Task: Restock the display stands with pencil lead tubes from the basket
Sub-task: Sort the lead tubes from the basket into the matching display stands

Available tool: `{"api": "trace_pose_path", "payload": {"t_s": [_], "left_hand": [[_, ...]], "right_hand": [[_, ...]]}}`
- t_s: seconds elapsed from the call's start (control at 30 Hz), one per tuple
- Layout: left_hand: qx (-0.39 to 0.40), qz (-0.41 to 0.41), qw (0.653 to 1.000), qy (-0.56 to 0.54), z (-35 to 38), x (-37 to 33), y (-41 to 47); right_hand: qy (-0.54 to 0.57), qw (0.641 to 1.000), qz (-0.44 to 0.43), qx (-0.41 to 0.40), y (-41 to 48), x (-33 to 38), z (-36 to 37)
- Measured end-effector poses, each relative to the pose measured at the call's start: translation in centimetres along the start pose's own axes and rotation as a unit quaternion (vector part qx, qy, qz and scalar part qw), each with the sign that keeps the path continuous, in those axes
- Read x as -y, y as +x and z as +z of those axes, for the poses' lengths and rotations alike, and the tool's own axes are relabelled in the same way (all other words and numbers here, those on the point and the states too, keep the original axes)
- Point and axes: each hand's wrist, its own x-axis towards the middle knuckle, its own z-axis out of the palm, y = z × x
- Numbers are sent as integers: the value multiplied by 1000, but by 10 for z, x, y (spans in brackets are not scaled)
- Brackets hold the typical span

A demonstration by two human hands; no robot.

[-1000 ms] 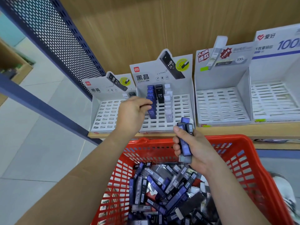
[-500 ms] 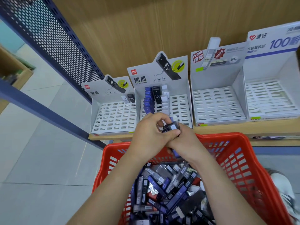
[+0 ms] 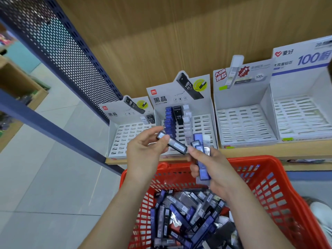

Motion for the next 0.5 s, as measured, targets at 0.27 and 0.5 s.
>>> {"api": "trace_pose_path", "payload": {"t_s": [0.27, 0.5], "left_hand": [[130, 29, 985, 110, -14, -14, 5], [96, 66, 981, 158, -54, -36, 49]], "right_hand": [[153, 987, 38, 24, 7, -3, 16], [-15, 999, 30, 28, 19, -15, 45]]}}
